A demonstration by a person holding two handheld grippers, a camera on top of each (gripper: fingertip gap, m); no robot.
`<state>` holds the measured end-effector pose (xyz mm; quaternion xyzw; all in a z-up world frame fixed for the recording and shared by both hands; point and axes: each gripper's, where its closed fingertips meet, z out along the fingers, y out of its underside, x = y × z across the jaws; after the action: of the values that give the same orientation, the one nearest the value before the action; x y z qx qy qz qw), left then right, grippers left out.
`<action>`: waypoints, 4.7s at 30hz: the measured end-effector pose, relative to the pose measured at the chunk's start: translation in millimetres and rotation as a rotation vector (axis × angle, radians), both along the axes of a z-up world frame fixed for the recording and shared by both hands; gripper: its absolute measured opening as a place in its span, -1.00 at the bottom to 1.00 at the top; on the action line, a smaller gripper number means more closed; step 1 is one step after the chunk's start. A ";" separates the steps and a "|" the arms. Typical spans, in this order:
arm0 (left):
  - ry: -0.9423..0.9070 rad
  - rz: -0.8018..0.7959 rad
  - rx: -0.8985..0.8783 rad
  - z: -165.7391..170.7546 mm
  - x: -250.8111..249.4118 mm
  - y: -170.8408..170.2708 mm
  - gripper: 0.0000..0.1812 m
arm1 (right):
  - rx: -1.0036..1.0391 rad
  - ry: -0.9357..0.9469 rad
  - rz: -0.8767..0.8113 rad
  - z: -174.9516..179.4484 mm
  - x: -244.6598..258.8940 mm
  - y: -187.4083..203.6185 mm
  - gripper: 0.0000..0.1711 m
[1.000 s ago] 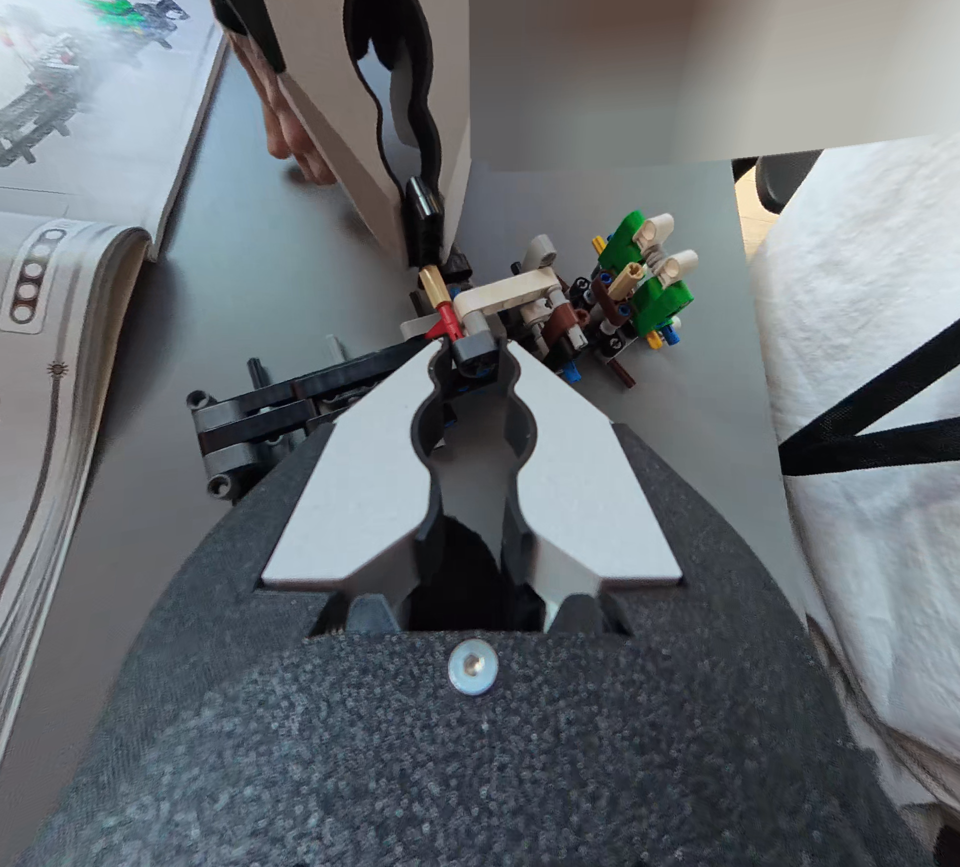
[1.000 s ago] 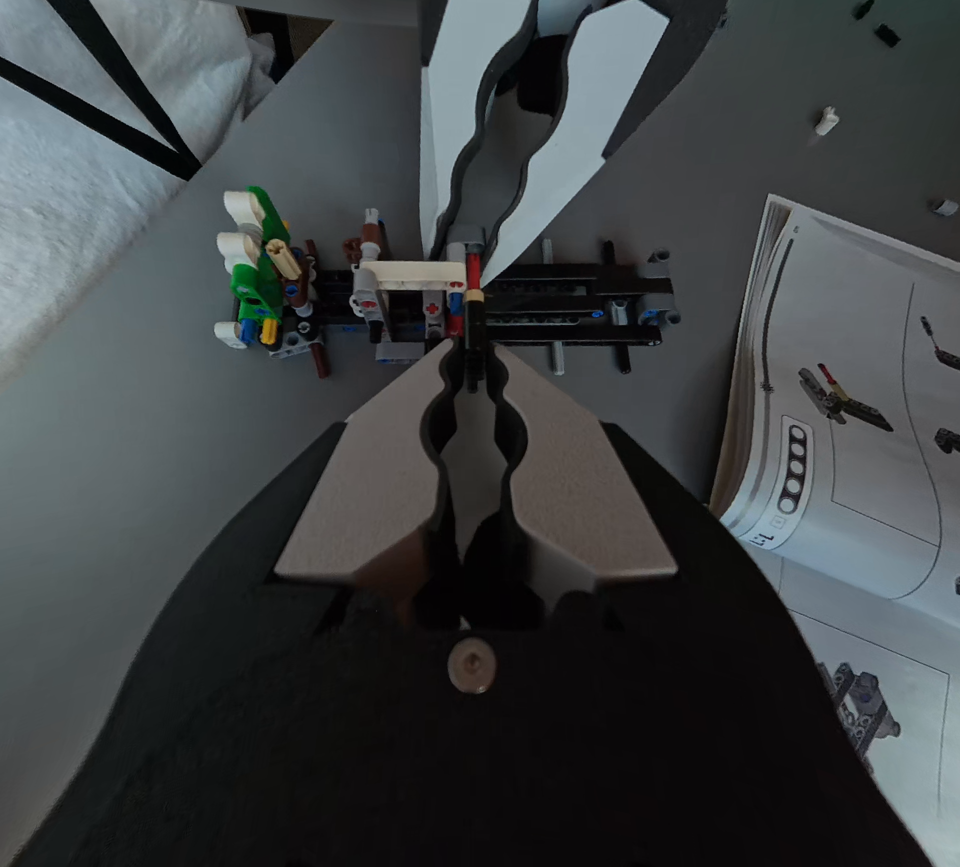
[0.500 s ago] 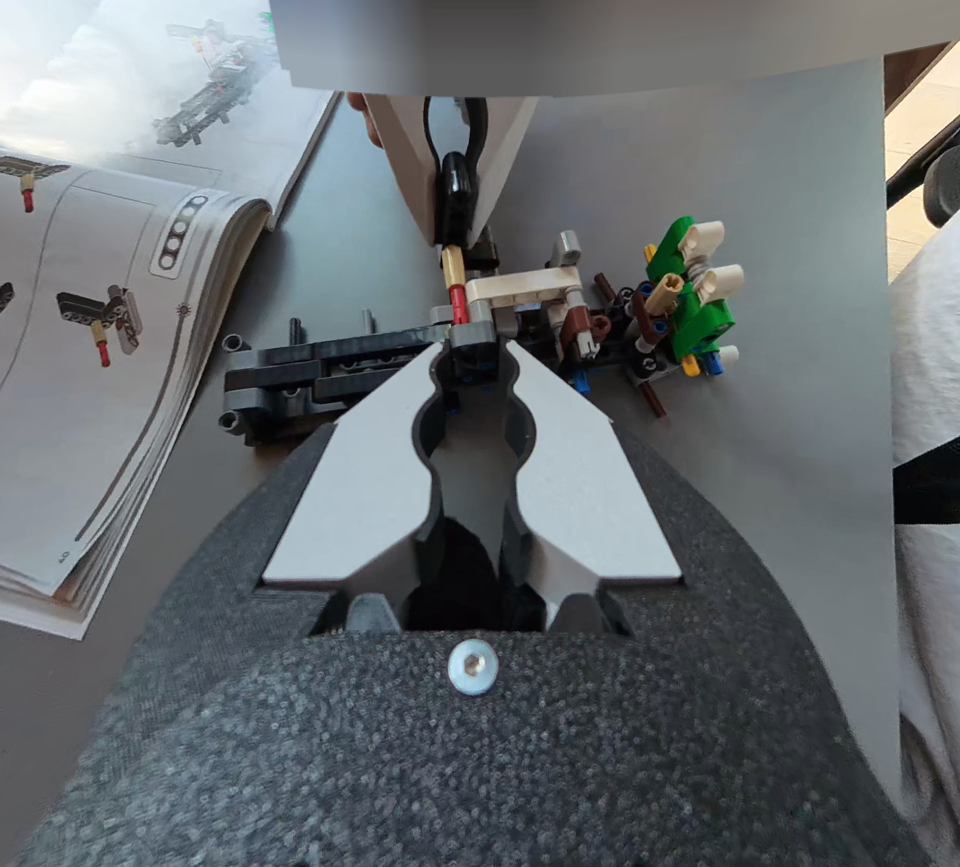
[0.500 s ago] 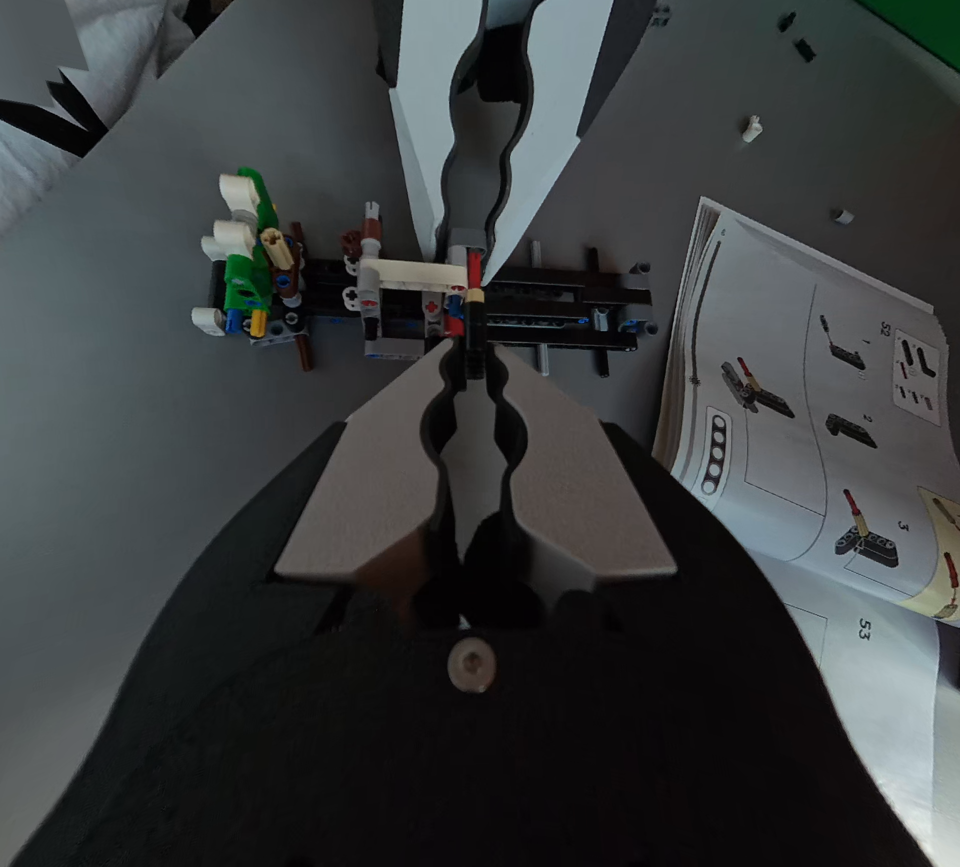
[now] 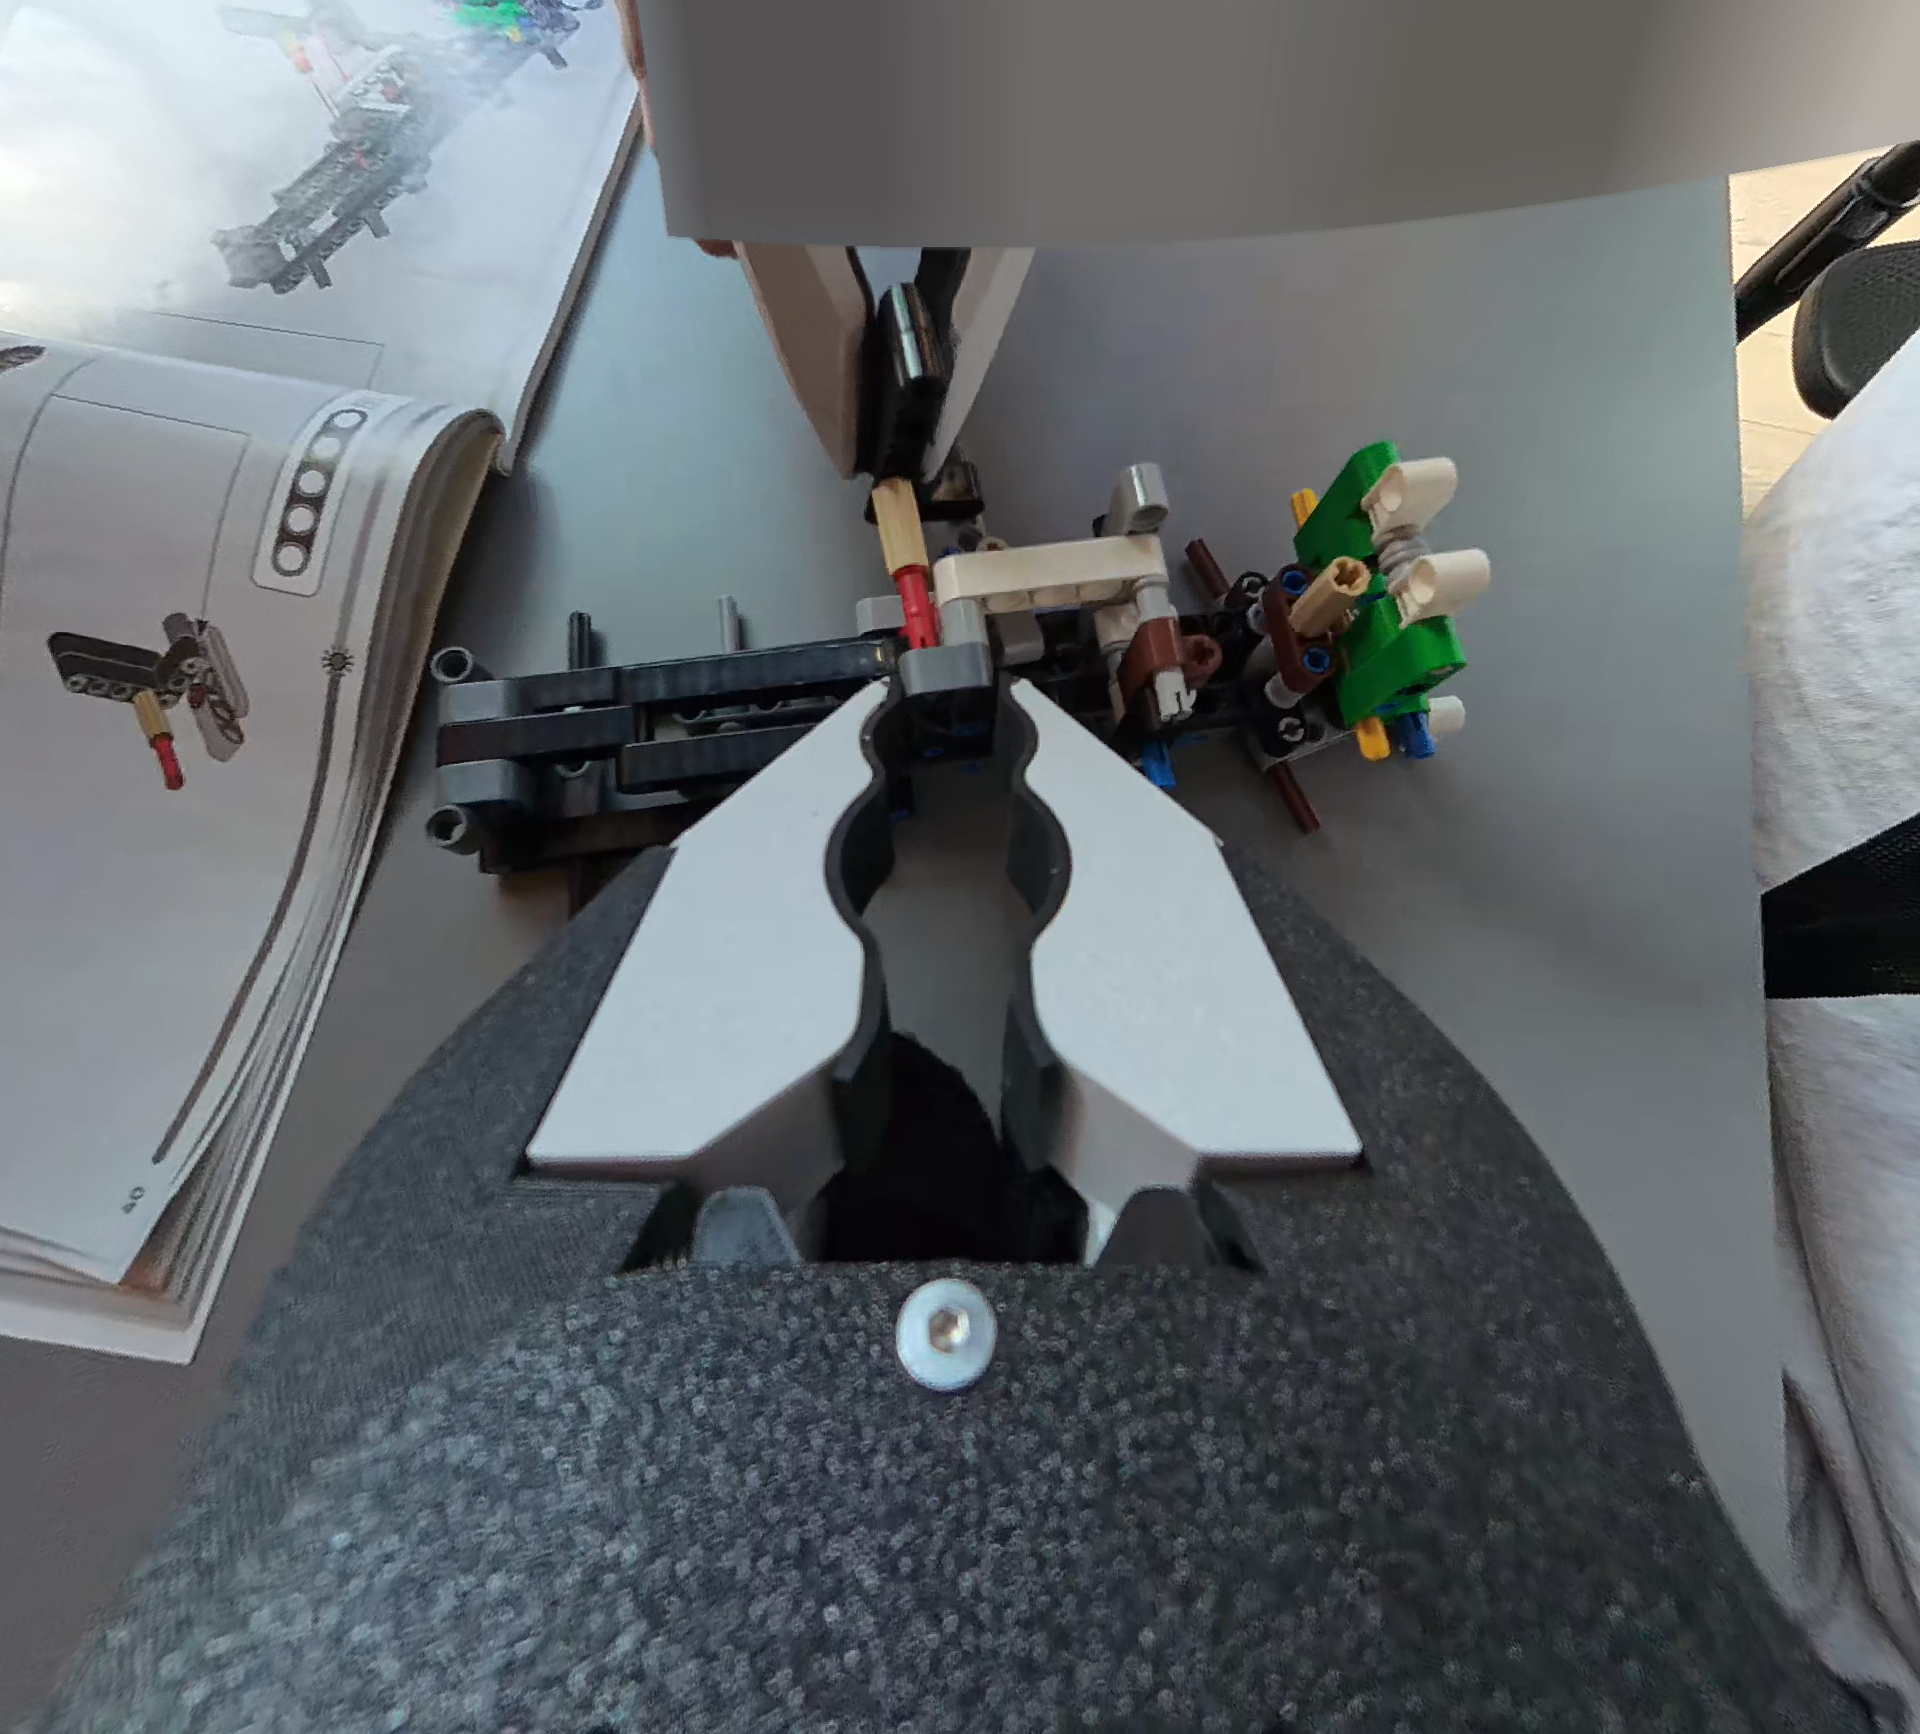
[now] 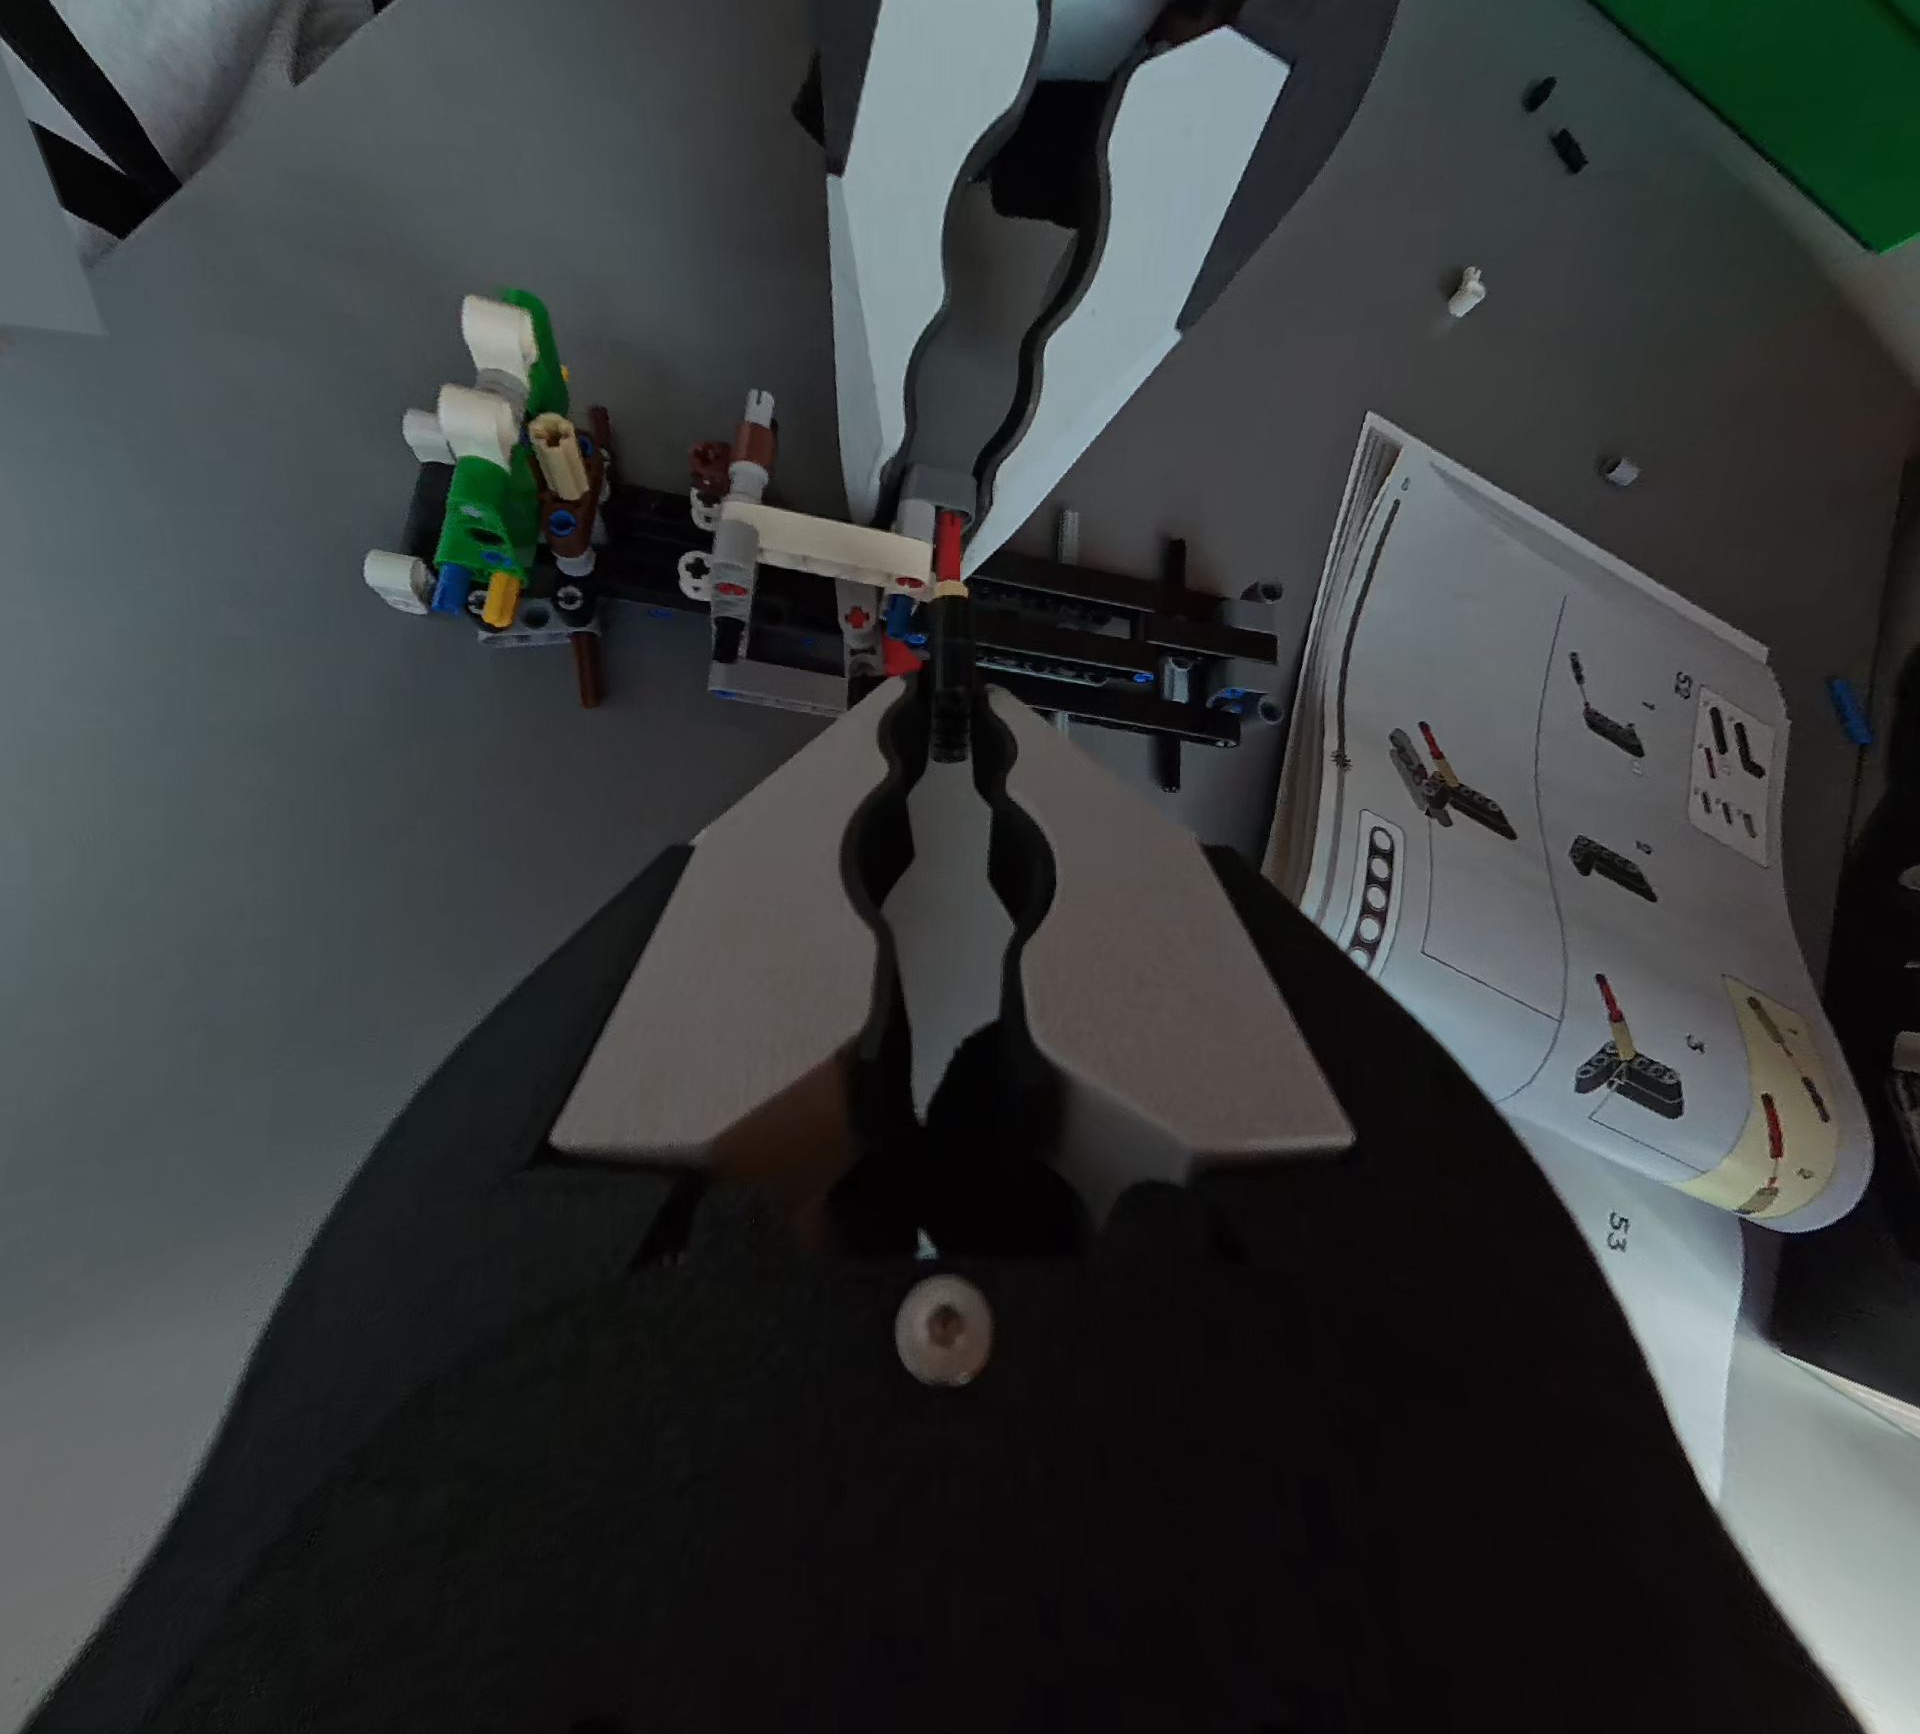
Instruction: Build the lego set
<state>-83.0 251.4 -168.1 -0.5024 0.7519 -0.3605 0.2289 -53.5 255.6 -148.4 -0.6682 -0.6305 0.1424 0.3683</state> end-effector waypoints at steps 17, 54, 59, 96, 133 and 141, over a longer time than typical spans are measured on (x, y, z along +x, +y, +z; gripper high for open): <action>-0.051 0.016 -0.081 8.6 -5.2 0.9 -0.76 | 0.015 0.058 -0.021 -3.3 0.3 4.3 -0.93; 0.005 0.025 -0.071 7.0 -2.6 3.9 -0.86 | -0.006 0.050 0.009 1.7 1.9 3.5 -0.93; 0.019 0.007 -0.070 6.6 -2.4 1.3 -0.86 | -0.022 0.042 0.020 0.7 2.0 2.0 -0.93; -0.001 -0.120 -0.009 12.1 12.7 -22.6 -0.72 | -0.281 0.083 0.072 -3.3 2.3 -13.4 -0.93; -0.091 -0.095 -0.112 16.4 -3.4 -8.1 -0.81 | -0.402 0.424 -0.137 -0.9 -0.1 -10.9 -0.93; -0.074 -0.083 -0.179 15.1 -4.7 -2.0 -0.84 | -0.283 0.373 -0.138 1.6 -2.7 -6.0 -0.94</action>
<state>-87.6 249.4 -153.0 -0.4757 0.7278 -0.4537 0.1954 -56.2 249.6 -146.8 -0.7169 -0.4781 0.3247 0.3899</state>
